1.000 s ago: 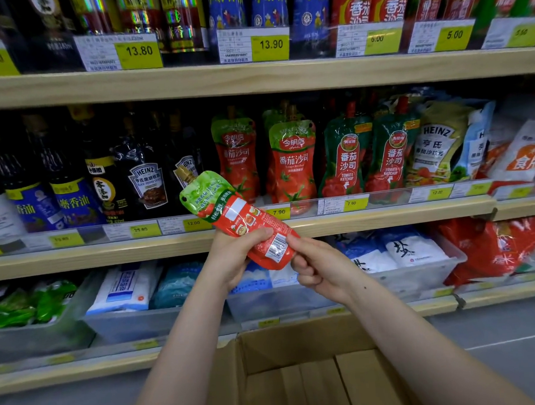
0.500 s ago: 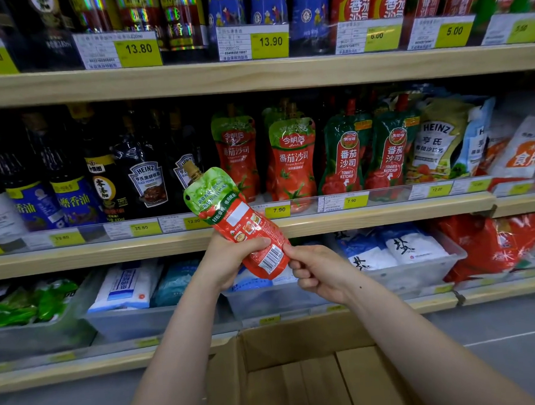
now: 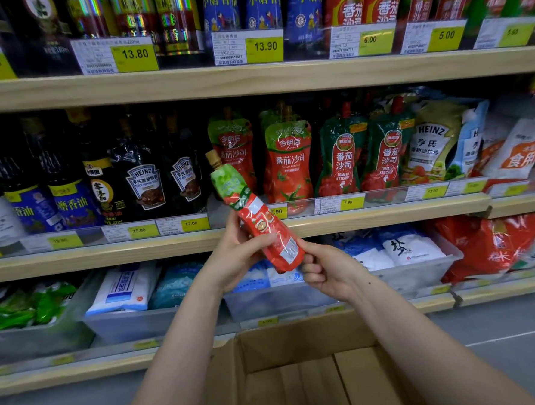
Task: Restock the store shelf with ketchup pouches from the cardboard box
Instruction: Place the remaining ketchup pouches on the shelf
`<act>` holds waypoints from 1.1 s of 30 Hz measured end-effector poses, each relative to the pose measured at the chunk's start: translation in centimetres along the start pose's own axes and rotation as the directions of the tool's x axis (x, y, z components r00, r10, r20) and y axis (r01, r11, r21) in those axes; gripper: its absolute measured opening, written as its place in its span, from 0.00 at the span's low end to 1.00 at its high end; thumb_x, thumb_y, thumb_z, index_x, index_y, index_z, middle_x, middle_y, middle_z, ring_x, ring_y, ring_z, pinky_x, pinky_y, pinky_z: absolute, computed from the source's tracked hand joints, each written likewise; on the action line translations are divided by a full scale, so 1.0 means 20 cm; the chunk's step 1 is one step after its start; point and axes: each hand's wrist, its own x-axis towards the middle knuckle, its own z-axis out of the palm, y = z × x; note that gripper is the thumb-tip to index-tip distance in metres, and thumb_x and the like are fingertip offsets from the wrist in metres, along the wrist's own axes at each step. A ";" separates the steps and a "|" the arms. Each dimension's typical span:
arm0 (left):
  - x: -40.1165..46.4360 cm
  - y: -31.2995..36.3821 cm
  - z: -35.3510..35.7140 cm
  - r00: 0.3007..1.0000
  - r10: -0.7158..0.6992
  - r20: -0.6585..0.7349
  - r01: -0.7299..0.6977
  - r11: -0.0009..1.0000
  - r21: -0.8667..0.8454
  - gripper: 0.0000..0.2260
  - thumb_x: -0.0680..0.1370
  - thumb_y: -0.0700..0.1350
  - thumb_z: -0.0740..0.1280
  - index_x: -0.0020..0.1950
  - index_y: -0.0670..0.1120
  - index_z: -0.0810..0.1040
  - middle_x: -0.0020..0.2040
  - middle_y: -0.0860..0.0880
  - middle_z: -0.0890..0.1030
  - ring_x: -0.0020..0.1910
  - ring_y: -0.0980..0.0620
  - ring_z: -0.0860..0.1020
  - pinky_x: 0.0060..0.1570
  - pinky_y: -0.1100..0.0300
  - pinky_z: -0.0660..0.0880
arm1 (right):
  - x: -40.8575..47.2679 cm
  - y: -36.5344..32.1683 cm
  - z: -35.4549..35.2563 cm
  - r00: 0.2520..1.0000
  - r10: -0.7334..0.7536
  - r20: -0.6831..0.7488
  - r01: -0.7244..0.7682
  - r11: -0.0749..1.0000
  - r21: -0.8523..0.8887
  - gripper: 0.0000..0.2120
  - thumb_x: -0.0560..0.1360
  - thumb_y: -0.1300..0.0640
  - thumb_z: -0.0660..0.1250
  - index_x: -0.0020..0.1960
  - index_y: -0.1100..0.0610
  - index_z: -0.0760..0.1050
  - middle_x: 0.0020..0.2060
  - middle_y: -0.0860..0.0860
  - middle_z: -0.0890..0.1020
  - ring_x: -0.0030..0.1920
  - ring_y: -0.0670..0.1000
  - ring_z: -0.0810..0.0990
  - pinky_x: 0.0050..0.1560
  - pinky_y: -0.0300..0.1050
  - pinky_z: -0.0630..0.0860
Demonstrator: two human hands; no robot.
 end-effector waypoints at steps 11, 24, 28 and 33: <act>0.00 0.05 0.05 0.986 0.079 -0.144 -0.064 0.992 0.107 0.30 0.71 0.39 0.72 0.68 0.55 0.66 0.59 0.48 0.77 0.50 0.54 0.82 0.42 0.56 0.80 | -0.15 -0.18 0.01 0.920 -0.379 -0.098 0.184 0.639 -0.747 0.16 0.74 0.47 0.66 0.58 0.53 0.76 0.52 0.47 0.78 0.47 0.43 0.76 0.45 0.38 0.71; 0.00 0.13 0.08 0.986 0.115 -0.124 -0.056 0.913 0.405 0.28 0.79 0.45 0.63 0.74 0.62 0.55 0.52 0.54 0.77 0.48 0.63 0.79 0.44 0.62 0.79 | -0.11 -0.20 0.10 0.834 -0.500 0.235 0.511 0.535 -0.673 0.19 0.74 0.66 0.65 0.62 0.51 0.74 0.51 0.42 0.80 0.51 0.38 0.79 0.53 0.36 0.77; 0.03 0.25 -0.01 0.967 0.251 -0.053 -0.187 0.833 0.521 0.33 0.77 0.31 0.60 0.75 0.57 0.56 0.53 0.53 0.75 0.41 0.67 0.77 0.47 0.68 0.74 | -0.04 -0.29 0.19 0.760 -0.587 0.279 0.590 0.445 -0.674 0.18 0.74 0.67 0.65 0.63 0.57 0.74 0.53 0.46 0.80 0.54 0.41 0.78 0.57 0.36 0.75; 0.10 0.37 -0.14 0.937 0.350 -0.021 -0.276 0.772 0.573 0.36 0.74 0.27 0.56 0.74 0.57 0.54 0.62 0.51 0.72 0.57 0.60 0.76 0.56 0.72 0.70 | 0.14 -0.43 0.32 0.676 -0.647 0.353 0.646 0.290 -0.707 0.18 0.74 0.67 0.63 0.63 0.57 0.74 0.55 0.48 0.80 0.59 0.47 0.77 0.62 0.46 0.73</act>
